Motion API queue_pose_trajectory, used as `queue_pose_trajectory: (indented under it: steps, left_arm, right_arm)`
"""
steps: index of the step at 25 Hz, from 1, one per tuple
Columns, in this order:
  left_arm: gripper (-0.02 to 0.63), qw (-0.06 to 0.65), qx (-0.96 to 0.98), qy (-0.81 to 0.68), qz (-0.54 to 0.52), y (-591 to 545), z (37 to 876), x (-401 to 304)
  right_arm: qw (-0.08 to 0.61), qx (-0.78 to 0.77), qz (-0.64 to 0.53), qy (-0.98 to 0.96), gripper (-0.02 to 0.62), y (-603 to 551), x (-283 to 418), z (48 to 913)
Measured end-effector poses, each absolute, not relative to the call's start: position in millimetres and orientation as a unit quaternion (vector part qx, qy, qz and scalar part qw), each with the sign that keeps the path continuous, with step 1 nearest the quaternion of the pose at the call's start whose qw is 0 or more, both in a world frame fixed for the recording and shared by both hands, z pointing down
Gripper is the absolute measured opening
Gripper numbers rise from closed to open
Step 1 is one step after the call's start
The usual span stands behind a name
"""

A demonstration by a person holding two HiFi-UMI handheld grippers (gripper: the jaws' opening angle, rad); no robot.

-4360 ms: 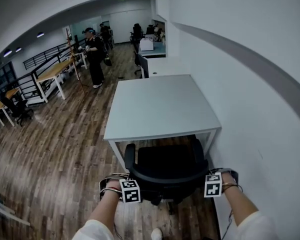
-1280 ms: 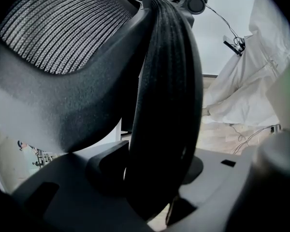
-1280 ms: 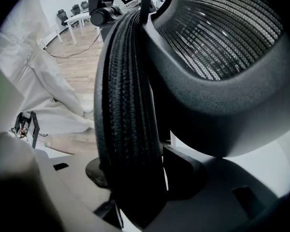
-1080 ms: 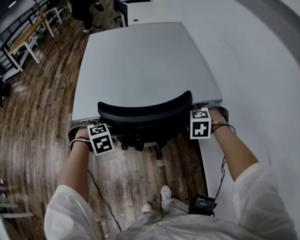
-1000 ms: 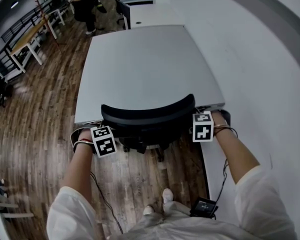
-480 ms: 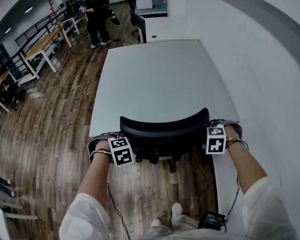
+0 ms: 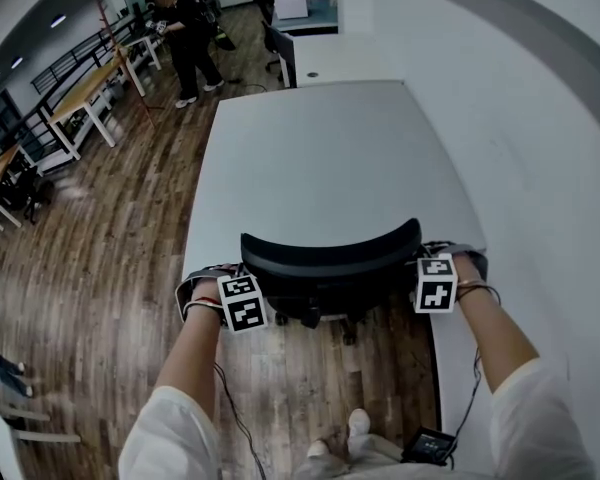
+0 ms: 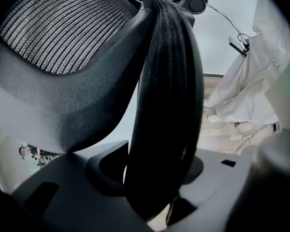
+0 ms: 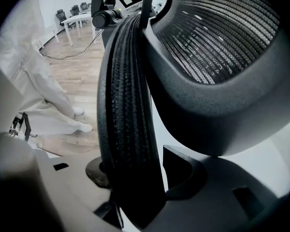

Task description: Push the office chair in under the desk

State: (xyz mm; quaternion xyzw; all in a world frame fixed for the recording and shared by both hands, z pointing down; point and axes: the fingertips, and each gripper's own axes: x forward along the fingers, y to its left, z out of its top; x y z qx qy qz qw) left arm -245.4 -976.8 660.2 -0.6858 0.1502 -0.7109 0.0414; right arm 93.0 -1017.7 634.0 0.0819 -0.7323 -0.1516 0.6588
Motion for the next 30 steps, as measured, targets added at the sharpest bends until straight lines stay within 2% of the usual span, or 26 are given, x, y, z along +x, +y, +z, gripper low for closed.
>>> queue_pose_trajectory:
  steps: [15,17,22,27,30]
  left_arm:
    - [0.219,0.035,-0.697,0.163,-0.697,-1005.0,669.9,-244.6]
    - [0.239,0.025,-0.7,0.17,-0.693,-1010.2,670.6,-244.6]
    - [0.342,0.023,-0.714,0.205,-0.669,-1006.4,669.8,-234.9]
    - [0.342,0.044,-0.722,0.256,-0.641,-999.8,651.0,-230.1]
    - [0.344,0.013,-0.745,0.304,-0.593,-1004.2,639.3,-226.8]
  right_arm:
    - [0.669,0.069,-0.143,-0.726,0.242,-1043.2,91.9,646.0]
    - [0.665,0.069,-0.14,-0.73,0.248,-1048.7,89.2,646.9]
    - [0.642,0.097,-0.126,-0.75,0.285,-1043.6,87.8,641.2]
    - [0.613,0.133,-0.128,-0.768,0.313,-1031.5,89.5,614.4]
    - [0.585,0.154,-0.126,-0.786,0.312,-1031.5,88.1,605.9]
